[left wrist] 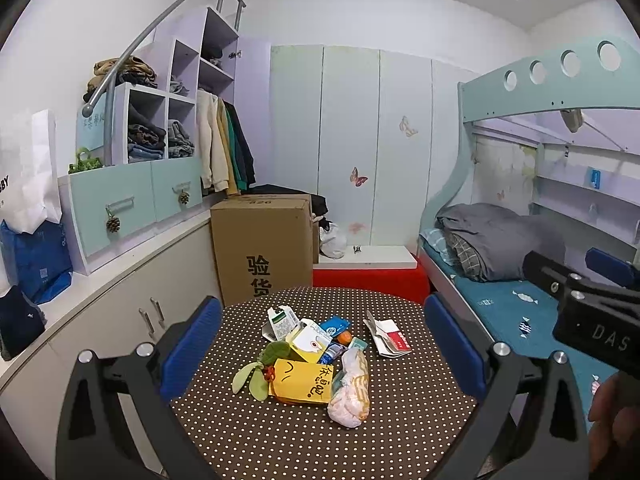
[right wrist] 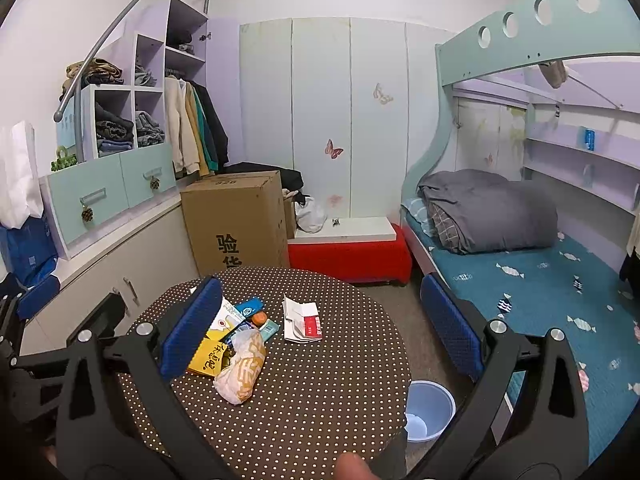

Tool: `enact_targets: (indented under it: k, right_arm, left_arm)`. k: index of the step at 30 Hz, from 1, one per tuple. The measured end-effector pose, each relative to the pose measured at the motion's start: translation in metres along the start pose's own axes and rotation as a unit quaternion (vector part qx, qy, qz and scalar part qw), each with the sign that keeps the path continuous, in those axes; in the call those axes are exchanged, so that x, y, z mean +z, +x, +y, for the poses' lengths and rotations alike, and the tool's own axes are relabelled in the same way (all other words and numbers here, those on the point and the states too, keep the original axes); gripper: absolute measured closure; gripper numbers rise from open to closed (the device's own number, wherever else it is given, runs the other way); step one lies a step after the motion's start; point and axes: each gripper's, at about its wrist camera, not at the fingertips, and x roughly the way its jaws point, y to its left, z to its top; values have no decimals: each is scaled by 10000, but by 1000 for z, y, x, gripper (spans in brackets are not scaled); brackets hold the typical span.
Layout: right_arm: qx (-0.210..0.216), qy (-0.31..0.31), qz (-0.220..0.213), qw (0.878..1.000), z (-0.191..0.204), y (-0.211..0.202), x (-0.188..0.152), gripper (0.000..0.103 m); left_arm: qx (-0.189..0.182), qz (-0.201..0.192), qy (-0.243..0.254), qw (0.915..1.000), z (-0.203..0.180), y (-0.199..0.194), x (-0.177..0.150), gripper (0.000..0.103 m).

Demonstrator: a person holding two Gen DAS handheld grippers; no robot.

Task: Collect trash
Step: 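Move both tools toward the trash on the polka-dot table, then grasp the white-orange plastic bag with the right tool while the left tool grasps the yellow paper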

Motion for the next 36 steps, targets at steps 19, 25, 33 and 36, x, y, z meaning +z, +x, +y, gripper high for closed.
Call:
enact_targets:
  k: [19,25,33,36]
  right_arm:
    - [44,-98,372,9992,9,34,-10,6]
    - [121,-216,822,9963,21,73,-28,6]
    - [334,-410,1765,9829,40,150,-71,6]
    - [567,-428,2181,9733,53,185,-92,6]
  left_arm:
    - [39,242,-31,9997,11,28,-18,4]
    - [162,525,-202,9983,29,50,-37,4]
    - [464,1095,-407,9921,64,89,-76,4]
    - [551,1293,-444,9891,75,102,-88,4]
